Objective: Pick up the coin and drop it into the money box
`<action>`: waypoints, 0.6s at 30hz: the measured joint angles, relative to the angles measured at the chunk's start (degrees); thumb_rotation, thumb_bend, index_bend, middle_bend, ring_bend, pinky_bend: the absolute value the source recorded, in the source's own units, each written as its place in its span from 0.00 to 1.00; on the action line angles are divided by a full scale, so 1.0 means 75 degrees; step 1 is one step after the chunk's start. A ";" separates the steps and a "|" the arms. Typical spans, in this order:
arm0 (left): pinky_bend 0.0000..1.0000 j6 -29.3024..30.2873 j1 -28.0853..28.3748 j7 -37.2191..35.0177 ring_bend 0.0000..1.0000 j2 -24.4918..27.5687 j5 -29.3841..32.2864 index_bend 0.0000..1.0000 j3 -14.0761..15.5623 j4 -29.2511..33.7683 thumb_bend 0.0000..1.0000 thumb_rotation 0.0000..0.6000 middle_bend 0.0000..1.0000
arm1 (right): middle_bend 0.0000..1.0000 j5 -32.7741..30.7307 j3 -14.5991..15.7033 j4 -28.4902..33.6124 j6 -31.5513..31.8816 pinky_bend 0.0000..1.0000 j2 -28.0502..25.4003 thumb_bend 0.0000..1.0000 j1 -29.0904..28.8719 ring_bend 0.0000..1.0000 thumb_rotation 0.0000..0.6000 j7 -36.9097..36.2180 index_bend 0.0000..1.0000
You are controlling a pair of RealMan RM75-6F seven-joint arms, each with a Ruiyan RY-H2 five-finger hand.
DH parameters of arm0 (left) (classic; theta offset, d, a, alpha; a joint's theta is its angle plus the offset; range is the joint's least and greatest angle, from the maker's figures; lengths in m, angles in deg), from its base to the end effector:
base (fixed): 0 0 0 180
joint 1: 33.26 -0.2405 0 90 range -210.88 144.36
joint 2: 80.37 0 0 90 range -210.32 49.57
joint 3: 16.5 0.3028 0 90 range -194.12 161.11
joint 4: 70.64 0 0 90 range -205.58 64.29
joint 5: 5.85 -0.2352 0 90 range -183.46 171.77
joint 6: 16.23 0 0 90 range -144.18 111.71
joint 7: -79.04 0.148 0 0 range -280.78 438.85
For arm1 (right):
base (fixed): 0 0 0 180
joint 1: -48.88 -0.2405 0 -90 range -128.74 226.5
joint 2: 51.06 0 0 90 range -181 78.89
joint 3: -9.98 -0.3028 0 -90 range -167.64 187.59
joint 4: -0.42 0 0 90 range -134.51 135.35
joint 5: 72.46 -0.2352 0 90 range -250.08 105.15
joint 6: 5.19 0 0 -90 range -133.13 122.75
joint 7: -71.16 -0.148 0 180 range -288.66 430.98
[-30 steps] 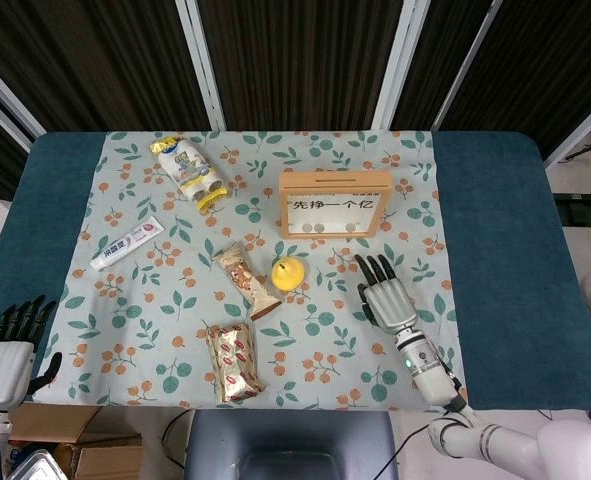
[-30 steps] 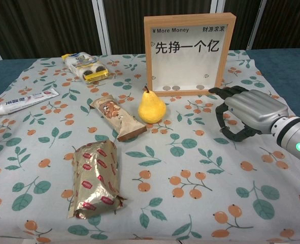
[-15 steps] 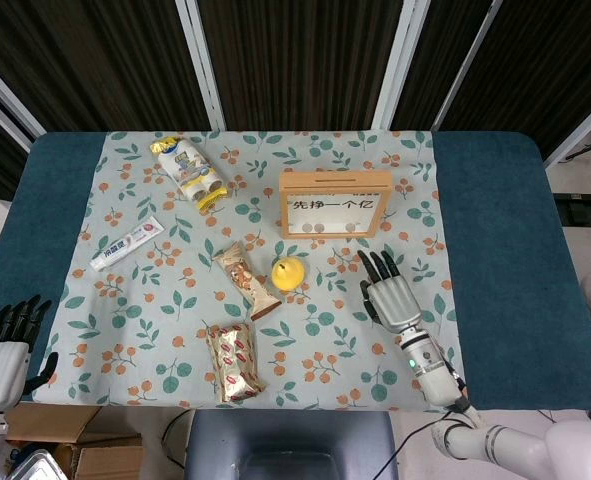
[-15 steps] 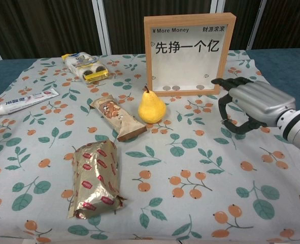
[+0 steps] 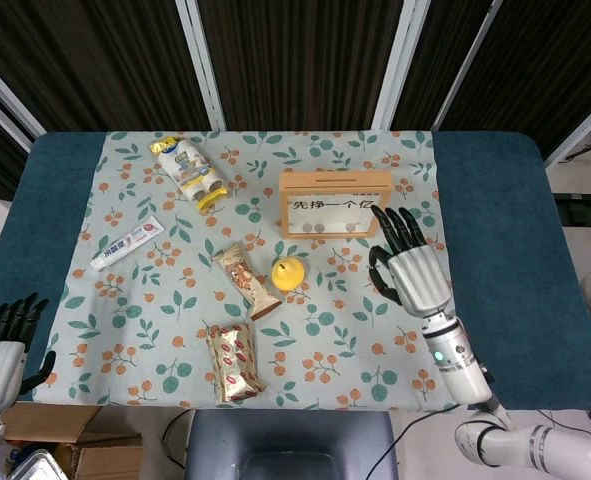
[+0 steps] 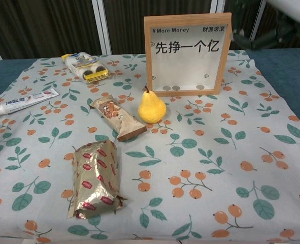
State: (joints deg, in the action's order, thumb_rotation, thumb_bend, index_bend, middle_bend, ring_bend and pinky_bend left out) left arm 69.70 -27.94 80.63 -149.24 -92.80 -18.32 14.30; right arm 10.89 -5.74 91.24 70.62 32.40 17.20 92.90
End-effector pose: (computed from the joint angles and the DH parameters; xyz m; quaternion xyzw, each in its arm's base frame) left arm -0.3801 0.1912 0.1371 -0.6128 -0.3603 -0.3717 0.5971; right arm -0.1777 -0.3574 0.0550 0.6551 -0.2301 0.5087 0.5090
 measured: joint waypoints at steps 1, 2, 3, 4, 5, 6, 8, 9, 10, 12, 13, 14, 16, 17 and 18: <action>0.00 0.0002 -0.0002 -0.0003 0.00 0.0001 -0.0003 0.00 0.0003 0.0001 0.40 1.00 0.00 | 0.08 -0.0101 -0.0193 0.0116 -0.0033 0.00 -0.0080 0.58 -0.0081 0.00 1.00 0.0104 0.73; 0.00 0.0002 -0.0004 -0.0007 0.00 0.0006 -0.0006 0.00 0.0006 0.0004 0.40 1.00 0.00 | 0.08 -0.0290 -0.0456 0.0224 -0.0107 0.00 -0.0160 0.58 -0.0206 0.00 1.00 0.0257 0.73; 0.00 -0.0005 -0.0004 -0.0011 0.00 0.0017 -0.0001 0.00 0.0006 0.0006 0.40 1.00 0.00 | 0.08 -0.0468 -0.0654 0.0279 -0.0182 0.00 -0.0205 0.58 -0.0313 0.00 1.00 0.0377 0.73; 0.00 -0.0013 -0.0003 -0.0007 0.00 0.0021 0.0007 0.00 0.0005 0.0008 0.40 1.00 0.00 | 0.08 -0.0672 -0.0849 0.0316 -0.0271 0.00 -0.0241 0.58 -0.0432 0.00 1.00 0.0505 0.73; 0.00 -0.0024 -0.0002 -0.0002 0.00 0.0025 0.0015 0.00 0.0005 0.0010 0.40 1.00 0.00 | 0.09 -0.0985 -0.1112 0.0337 -0.0408 0.00 -0.0275 0.58 -0.0618 0.00 1.00 0.0701 0.73; 0.00 -0.0047 0.0001 0.0005 0.00 0.0031 0.0030 0.00 0.0006 0.0015 0.40 1.00 0.00 | 0.09 -0.1241 -0.1304 0.0335 -0.0519 0.00 -0.0294 0.58 -0.0777 0.00 1.00 0.0863 0.73; 0.00 -0.0093 0.0004 0.0023 0.00 0.0046 0.0061 0.00 0.0013 0.0031 0.40 1.00 0.00 | 0.09 -0.1878 -0.1679 0.0264 -0.0790 0.00 -0.0307 0.58 -0.1178 0.00 1.00 0.1272 0.73; 0.00 -0.0099 0.0003 0.0029 0.00 0.0051 0.0069 0.00 0.0016 0.0036 0.40 1.00 0.00 | 0.09 -0.2166 -0.1786 0.0208 -0.0913 0.00 -0.0304 0.58 -0.1351 0.00 1.00 0.1449 0.73; 0.00 -0.0102 0.0001 0.0031 0.00 0.0053 0.0075 0.00 0.0018 0.0037 0.40 1.00 0.00 | 0.09 -0.2463 -0.1878 0.0141 -0.1041 0.00 -0.0298 0.58 -0.1522 0.00 1.00 0.1625 0.73; 0.00 -0.0122 -0.0004 0.0041 0.00 0.0061 0.0097 0.00 0.0022 0.0039 0.40 1.00 0.00 | 0.09 -0.3179 -0.2058 -0.0043 -0.1359 0.00 -0.0287 0.58 -0.1927 0.00 1.00 0.2049 0.72; 0.00 -0.0139 -0.0005 0.0048 0.00 0.0067 0.0105 0.00 0.0028 0.0042 0.40 1.00 0.00 | 0.09 -0.3489 -0.2120 -0.0136 -0.1499 0.00 -0.0283 0.58 -0.2110 0.00 1.00 0.2247 0.72; 0.00 -0.0161 -0.0004 0.0057 0.00 0.0075 0.0112 0.00 0.0035 0.0047 0.40 1.00 0.00 | 0.09 -0.3893 -0.2187 -0.0274 -0.1684 0.00 -0.0276 0.58 -0.2364 0.00 1.00 0.2518 0.72; 0.00 -0.0209 0.0002 0.0096 0.00 0.0098 0.0125 0.00 0.0051 0.0070 0.40 1.00 0.00 | 0.09 -0.4459 -0.2257 -0.0485 -0.1943 0.00 -0.0259 0.58 -0.2737 0.00 1.00 0.2880 0.72; 0.00 -0.0220 0.0005 0.0117 0.00 0.0104 0.0128 0.00 0.0056 0.0083 0.40 1.00 0.00 | 0.09 -0.4806 -0.2284 -0.0612 -0.2089 0.00 -0.0242 0.58 -0.2956 0.00 1.00 0.3075 0.72; 0.00 -0.0229 0.0006 0.0143 0.00 0.0109 0.0131 0.00 0.0060 0.0104 0.40 1.00 0.00 | 0.09 -0.5051 -0.2295 -0.0702 -0.2180 0.00 -0.0225 0.58 -0.3104 0.00 1.00 0.3199 0.72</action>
State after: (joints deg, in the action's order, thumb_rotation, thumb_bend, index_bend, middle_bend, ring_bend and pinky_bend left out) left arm 67.98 -27.89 81.70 -148.42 -91.82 -17.86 15.08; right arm -26.99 -22.96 85.97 54.27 30.71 -6.08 116.89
